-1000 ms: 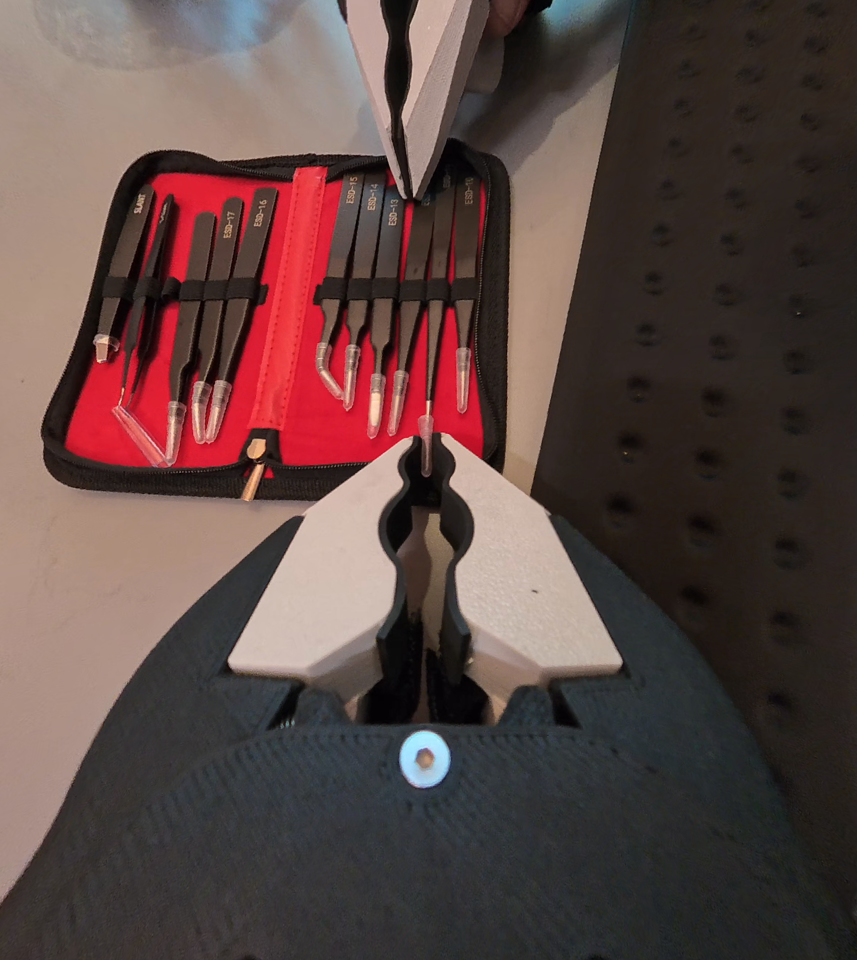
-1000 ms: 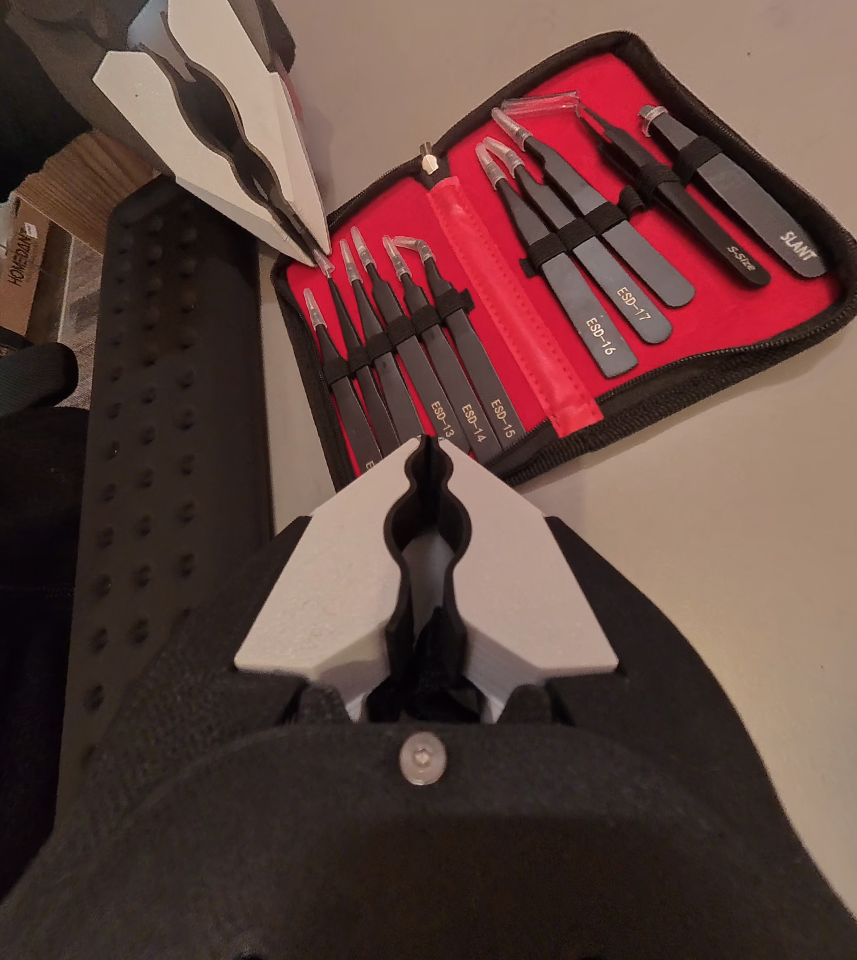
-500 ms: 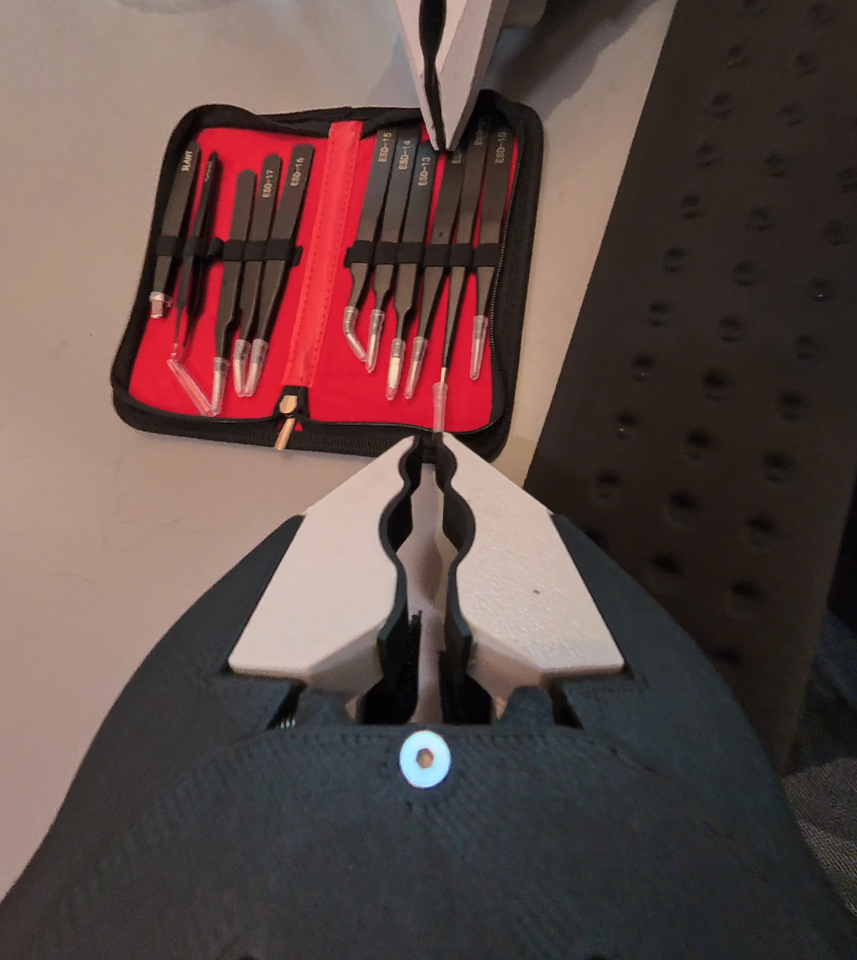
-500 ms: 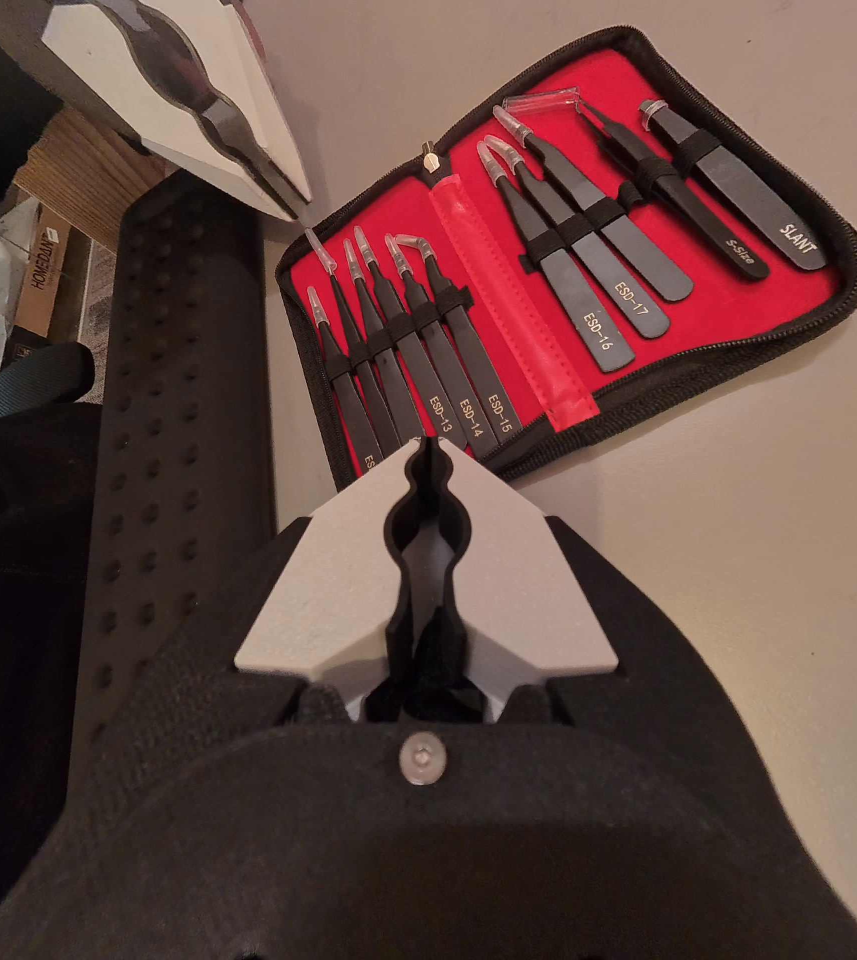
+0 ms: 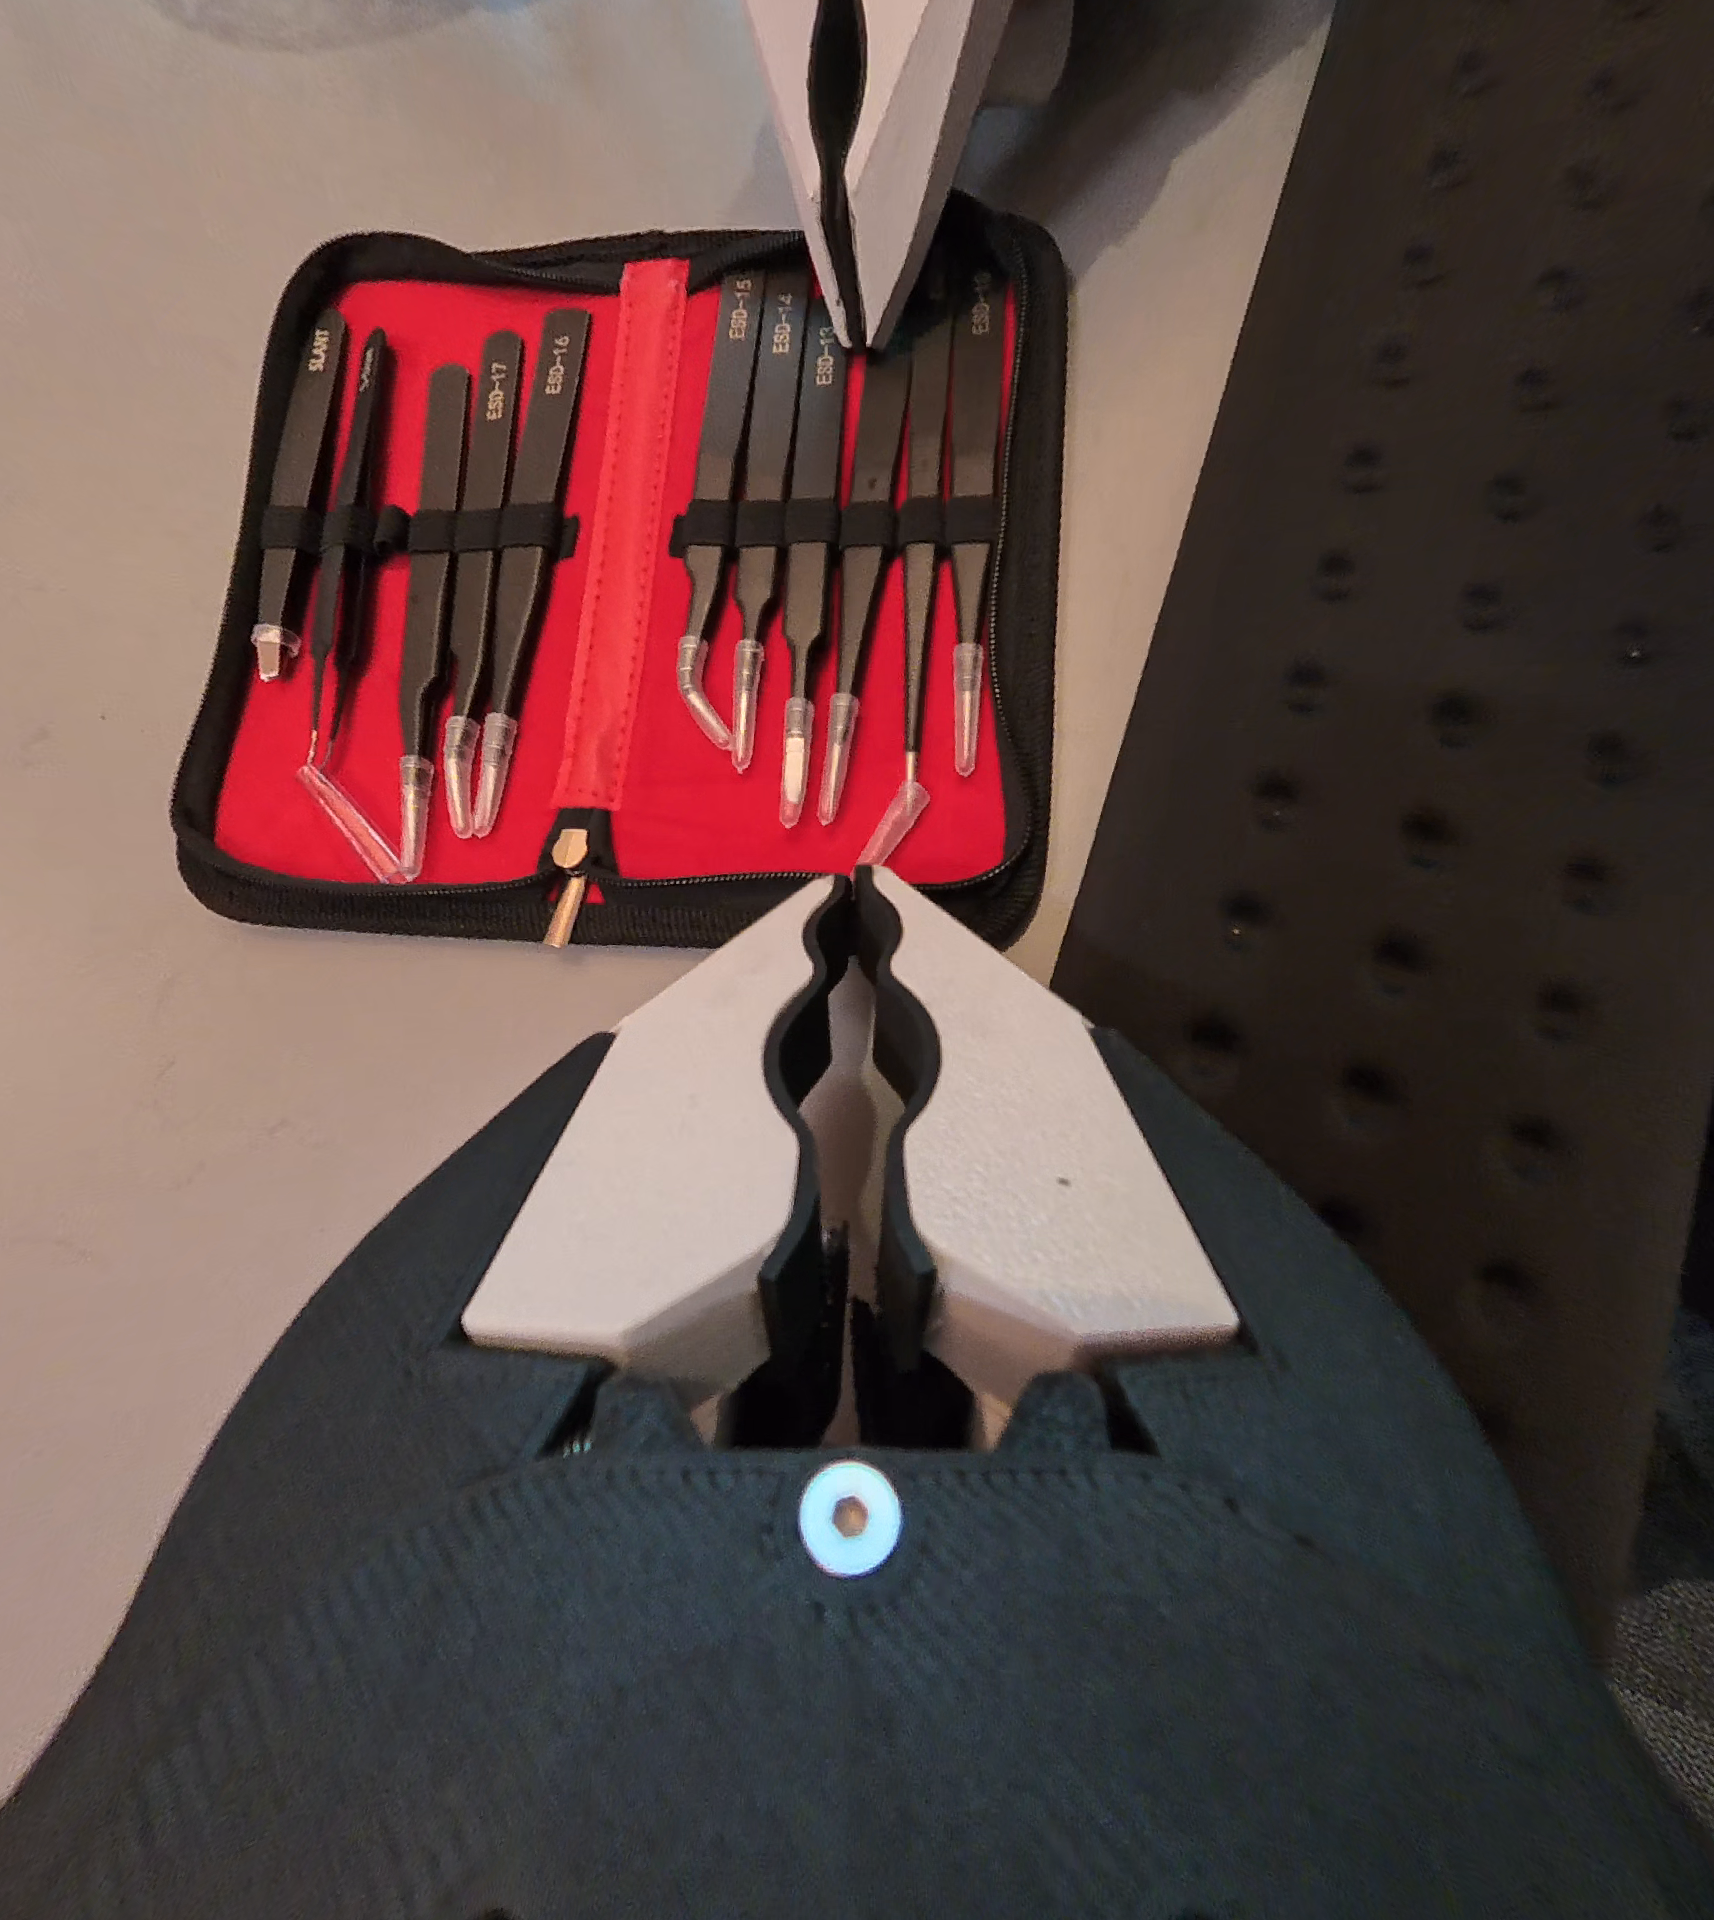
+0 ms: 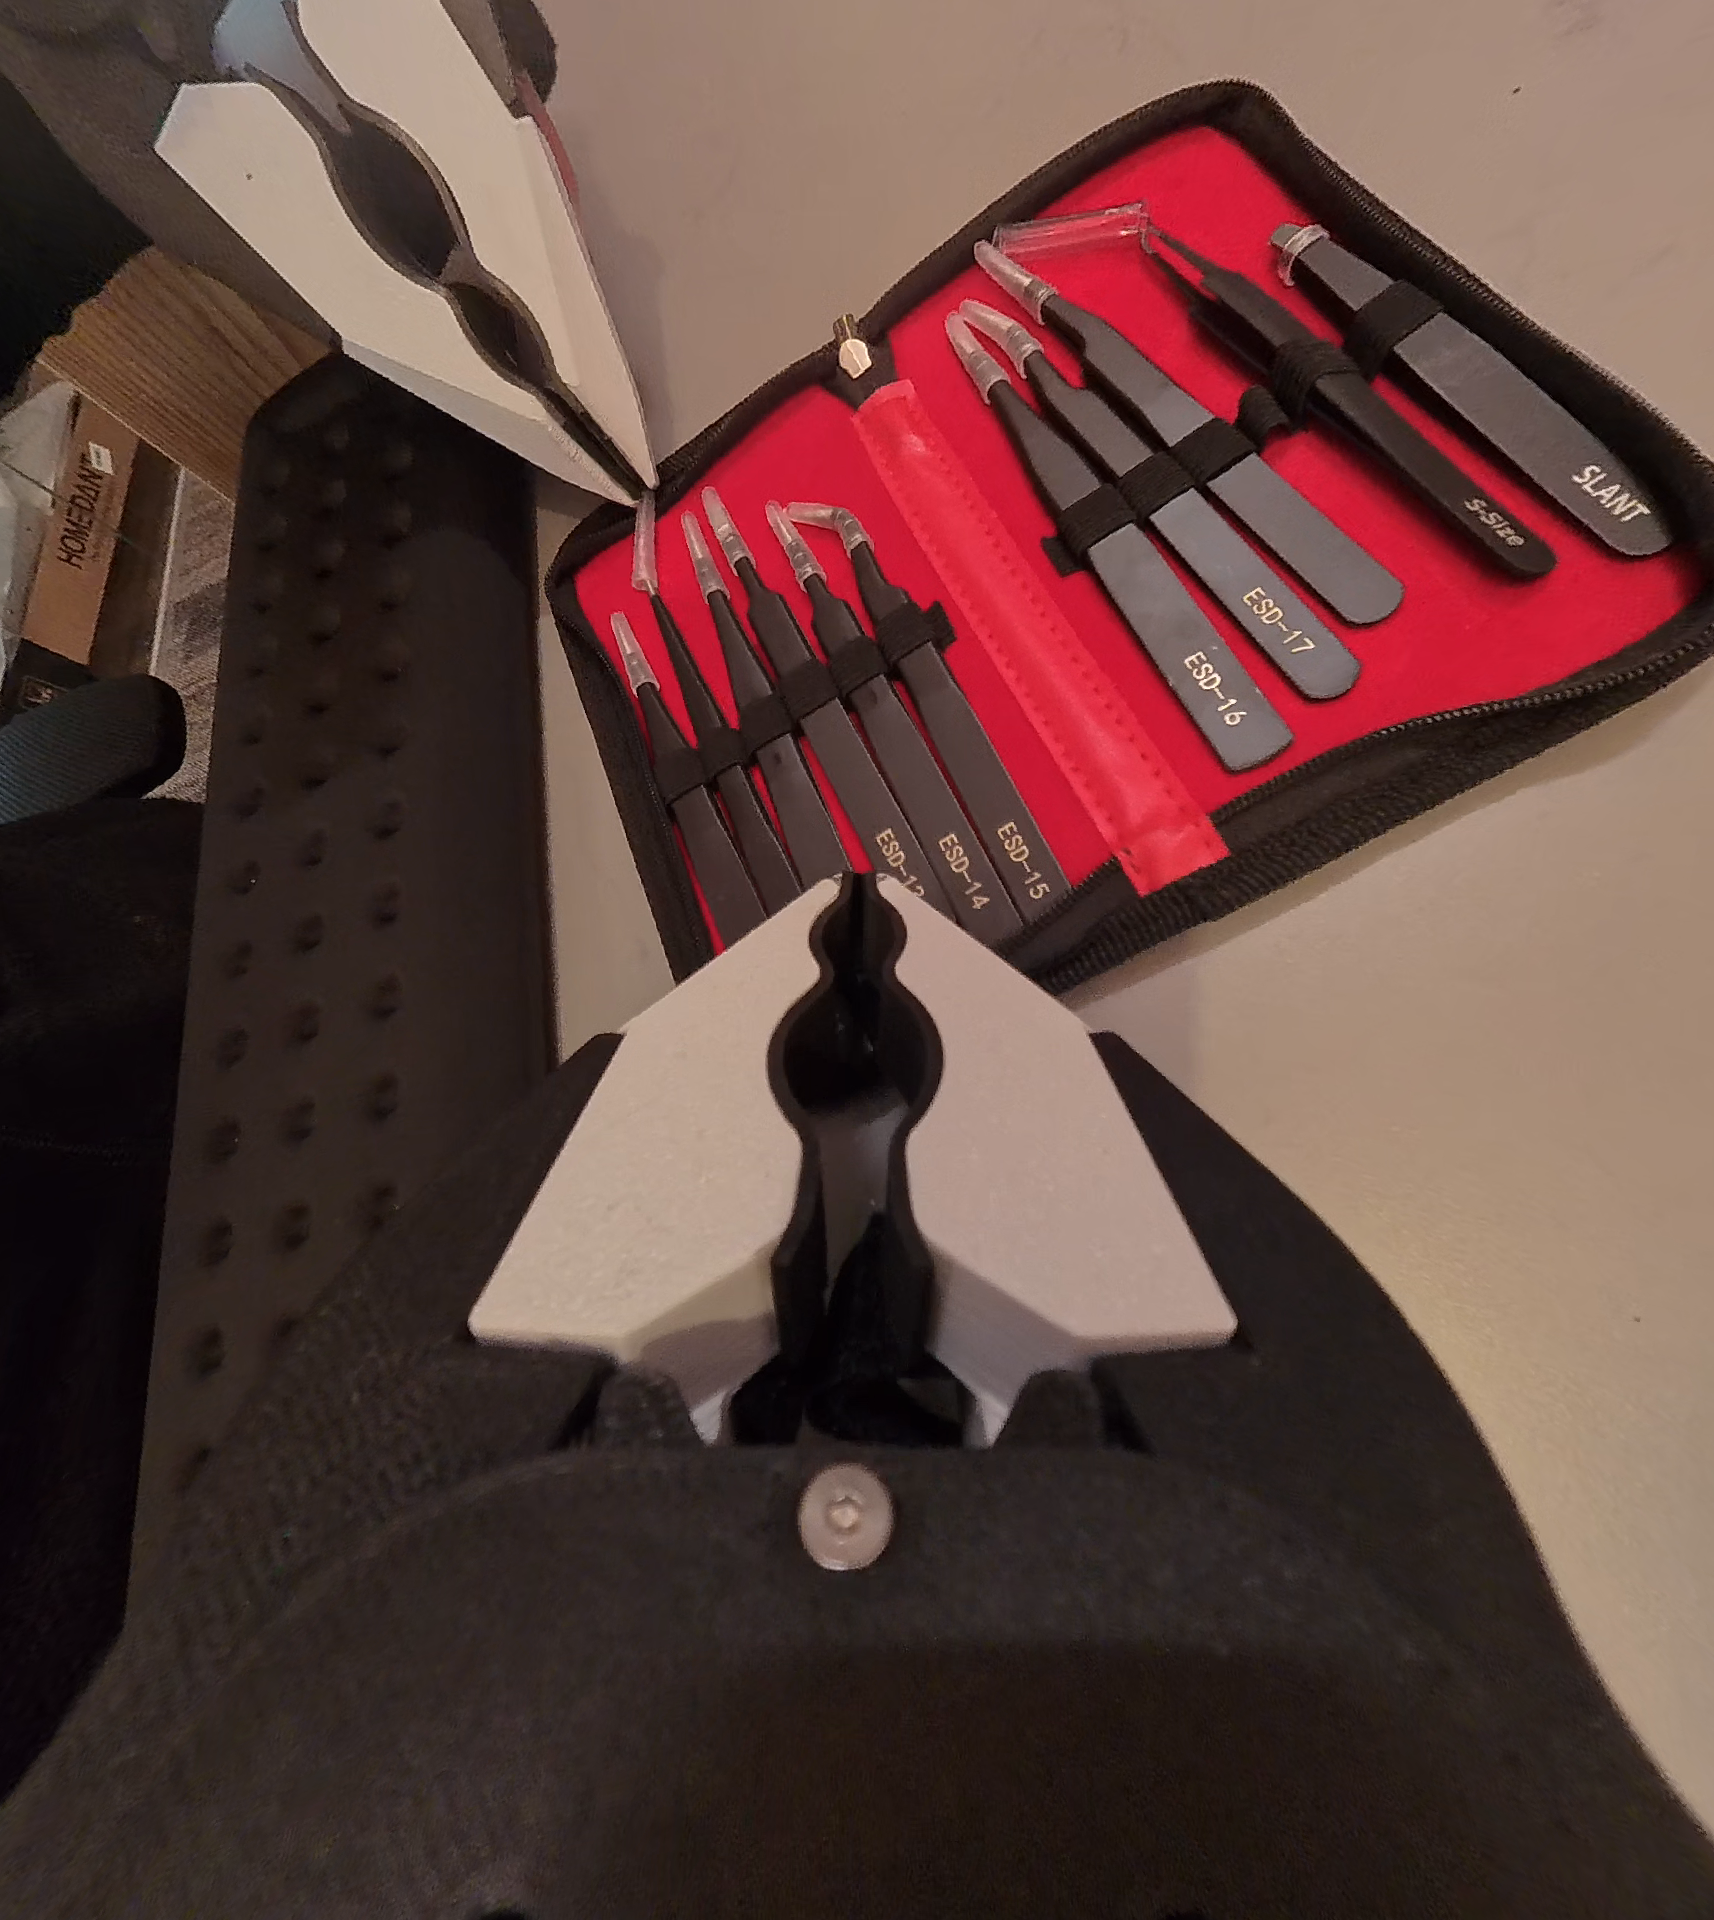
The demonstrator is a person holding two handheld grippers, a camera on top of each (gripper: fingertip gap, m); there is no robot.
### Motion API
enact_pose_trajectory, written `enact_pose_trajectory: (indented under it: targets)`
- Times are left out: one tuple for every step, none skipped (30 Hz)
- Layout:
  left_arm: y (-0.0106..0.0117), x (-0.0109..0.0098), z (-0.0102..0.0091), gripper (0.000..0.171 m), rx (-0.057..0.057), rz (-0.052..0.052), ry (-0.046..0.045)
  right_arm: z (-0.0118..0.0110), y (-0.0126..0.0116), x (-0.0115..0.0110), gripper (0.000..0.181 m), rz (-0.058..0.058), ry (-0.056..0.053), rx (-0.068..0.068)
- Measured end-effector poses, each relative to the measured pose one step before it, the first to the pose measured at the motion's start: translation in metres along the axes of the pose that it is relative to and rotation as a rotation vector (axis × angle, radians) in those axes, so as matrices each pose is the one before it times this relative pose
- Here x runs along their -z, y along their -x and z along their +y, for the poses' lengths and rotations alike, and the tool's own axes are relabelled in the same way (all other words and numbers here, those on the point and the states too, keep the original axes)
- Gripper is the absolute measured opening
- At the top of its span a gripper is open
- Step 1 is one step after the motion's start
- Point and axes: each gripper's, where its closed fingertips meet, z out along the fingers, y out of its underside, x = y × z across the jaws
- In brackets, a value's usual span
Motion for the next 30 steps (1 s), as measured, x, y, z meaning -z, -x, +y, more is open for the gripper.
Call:
enact_pose_trajectory:
  targets:
    - [0.00049, -0.00076, -0.0005, 0.0, -0.0081, -0.013, 0.00629, 0.0, 0.00005, -0.00007, 0.0, 0.0005, 0.0, -0.0001]
    - [-0.00141, -0.00151, 0.00053, 0.0, -0.0077, -0.0019, 0.01376, 0.0001, 0.00016, -0.00031, 0.0, 0.0011, 0.0006, 0.0007]
    - [-0.00201, 0.00009, -0.00066, 0.0, 0.0011, 0.0088, 0.00262, -0.00005, 0.00032, -0.00034, 0.0, 0.0017, 0.0003, 0.003]
    - [-0.00044, 0.00018, 0.00012, 0.0, -0.004, -0.005, 0.00383, -0.00003, 0.00021, -0.00016, 0.0, 0.0012, -0.0003, 0.0028]
    - [-0.00112, 0.00043, 0.00066, 0.0, -0.0035, -0.0033, 0.00737, -0.00007, -0.00003, -0.00002, 0.0, -0.0003, -0.0001, -0.0002]
    - [-0.00301, 0.00104, 0.00091, 0.0, -0.0038, 0.0064, 0.01285, 0.00008, 0.00008, 0.00016, 0.0, -0.0011, 0.0002, -0.0013]
    - [-0.00086, 0.00033, 0.00055, 0.0, -0.0167, -0.0172, 0.01496, 0.0001, 0.00006, -0.00007, 0.0, 0.0, -0.0002, -0.0001]
    - [-0.00049, -0.00029, 0.00017, 0.0, -0.0134, -0.0185, 0.01131, -0.00001, -0.00001, -0.00001, 0.0, 0.0017, -0.0002, 0.0015]
    - [-0.00233, 0.00034, -0.00078, 0.0, -0.0007, 0.0009, 0.00335, 0.00011, 0.00006, 0.00017, 0.0, 0.0005, 0.0003, 0.0006]
    - [-0.00142, -0.0001, -0.00072, 0.0, -0.0023, -0.004, 0.00199, 0.00027, 0.00011, 0.00018, 0.0, -0.0024, 0.0002, -0.0023]
    - [-0.00043, -0.00004, 0.00045, 0.0, -0.0035, -0.0088, 0.00316, 0.00012, 0.00004, 0.00005, 0.0, -0.0015, 0.0007, -0.0011]
    - [-0.00196, 0.00113, -0.00014, 0.0, 0.01, 0.0081, -0.0035, -0.00004, -0.00003, -0.00009, 0.0, 0.0008, 0.001, 0.002]
    - [-0.00056, 0.00094, -0.00064, 0.0, 0.0018, -0.0052, -0.00545, 0.0, 0.00003, 0.0, 0.0, 0.0015, -0.0001, 0.0014]
    - [-0.001, -0.00062, 0.00045, 0.0, -0.007, -0.0108, 0.00852, 0.00012, -0.00007, 0.00001, 0.0, 0.0035, -0.0003, 0.0026]
    - [-0.00145, 0.0006, -0.00073, 0.0, -0.0128, -0.005, 0.00534, -0.00003, 0.0, -0.00005, 0.0, 0.006, -0.0001, 0.0063]
    - [-0.00189, 0.00146, -0.00159, 0.0, -0.001, 0.0071, -0.00179, -0.00001, 0.00003, -0.00007, 0.0, 0.0035, -0.0003, 0.0037]
    - [-0.00445, 0.00035, -0.00389, 0.0, 0.0055, 0.0227, -0.01807, -0.00003, 0.00001, 0.0, 0.0, -0.0003, 0.0001, -0.0008]
    - [-0.00452, -0.00317, -0.00373, 0.0, 0.0004, 0.0113, -0.00908, 0.00003, 0.00001, -0.00003, 0.0, 0.0, 0.0006, 0.0003]
    - [-0.00116, -0.0045, -0.00105, 0.0, -0.0181, -0.0134, 0.01248, 0.00008, 0.00003, -0.00004, 0.0, 0.0007, 0.0003, 0.0012]
    - [0.00059, -0.00185, -0.0033, 0.0, 0.0025, -0.0045, -0.00738, 0.0, 0.00005, 0.00006, 0.0, -0.0009, -0.0001, -0.0007]
    - [0.00114, -0.00064, 0.00003, 0.0, 0.0132, 0.0055, 0.00001, -0.00003, -0.00003, -0.00008, 0.0, -0.0009, 0.0, -0.0009]
    - [0.00071, 0.00136, -0.00046, 0.0, 0.0082, 0.0081, -0.0115, 0.00001, 0.00005, 0.00001, 0.0, 0.0012, 0.0, 0.0016]
    - [0.00025, 0.00291, -0.00077, 0.0, 0.0062, 0.0036, -0.01104, -0.00013, 0.00004, 0.00004, 0.0, 0.0014, -0.0005, 0.0019]
    - [0.00055, 0.00387, 0.0012, 0.0, 0.005, -0.0033, 0.00281, 0.00005, -0.00007, 0.0001, 0.0, -0.0007, -0.0009, -0.0008]
    - [0.00325, 0.0051, -0.00004, 0.0, 0.012, -0.0182, -0.00576, -0.00018, -0.00001, 0.00014, 0.0, -0.0026, -0.0007, -0.0026]
    - [0.00535, 0.00537, -0.00174, 0.0, 0.0208, -0.0269, -0.01671, -0.00023, 0.00012, 0.00021, 0.0, -0.0034, -0.0006, -0.0024]
    - [0.00595, 0.00429, -0.00222, 0.003, 0.0206, -0.0304, -0.01344, -0.00024, 0.00038, 0.00032, 0.0, -0.0046, 0.0001, 0.0003]
    - [0.00506, 0.00285, -0.00316, 0.011, 0.0054, -0.031, -0.00964, -0.00079, 0.00124, 0.00055, 0.0, -0.0065, 0.0, 0.004]
    - [0.00256, 0.00157, -0.00524, 0.017, -0.0052, -0.0244, -0.01185, -0.00281, 0.0019, 0.00135, 0.006, -0.0034, -0.0073, 0.0091]
    - [0.00165, 0.00011, -0.00585, 0.024, -0.0014, -0.0187, -0.00675, -0.00551, 0.00244, 0.00299, 0.015, 0.0043, -0.0189, 0.0196]
